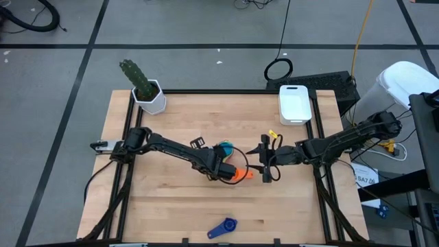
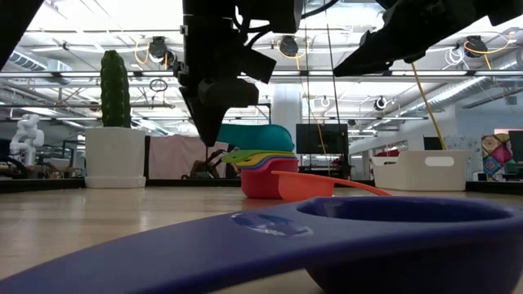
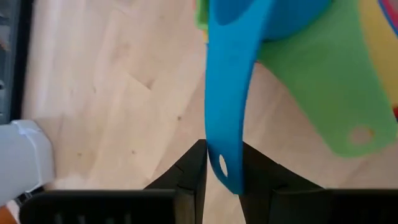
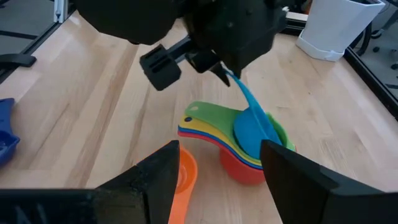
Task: Nest measuring cups in basket
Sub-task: Stack the light blue measuring cup on top of the green measuring cup
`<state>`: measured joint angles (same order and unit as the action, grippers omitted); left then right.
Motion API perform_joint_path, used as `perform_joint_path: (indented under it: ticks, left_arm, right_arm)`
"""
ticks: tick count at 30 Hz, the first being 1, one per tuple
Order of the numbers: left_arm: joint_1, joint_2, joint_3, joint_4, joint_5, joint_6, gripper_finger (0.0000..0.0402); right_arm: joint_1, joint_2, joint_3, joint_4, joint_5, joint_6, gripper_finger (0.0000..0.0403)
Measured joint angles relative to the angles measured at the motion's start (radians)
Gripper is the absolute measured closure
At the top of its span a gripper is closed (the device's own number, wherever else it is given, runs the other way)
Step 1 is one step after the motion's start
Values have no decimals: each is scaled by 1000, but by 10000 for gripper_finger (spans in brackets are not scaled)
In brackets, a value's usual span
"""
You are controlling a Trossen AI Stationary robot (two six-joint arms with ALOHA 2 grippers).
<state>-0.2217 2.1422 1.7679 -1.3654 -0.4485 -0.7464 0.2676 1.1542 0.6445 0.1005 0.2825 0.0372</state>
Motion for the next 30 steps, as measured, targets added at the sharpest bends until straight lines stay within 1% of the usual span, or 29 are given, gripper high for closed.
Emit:
perform_joint_path:
  ticks: [7, 13, 15, 21, 30]
  left_arm:
    - [-19, 0, 0, 2, 31, 2, 323]
    - [-23, 0, 0, -2, 30, 8, 323]
    - [-23, 0, 0, -10, 22, 9, 323]
    - [-23, 0, 21, -106, -51, -23, 323]
    - [-34, -1, 64, -104, -59, -14, 323]
  right_arm:
    - [0, 0, 0, -5, 0, 2, 188]
    - [0, 0, 0, -13, 0, 2, 188]
    - [0, 0, 0, -16, 0, 3, 188]
    - [0, 0, 0, -16, 0, 3, 188]
    - [0, 0, 0, -34, 1, 3, 188]
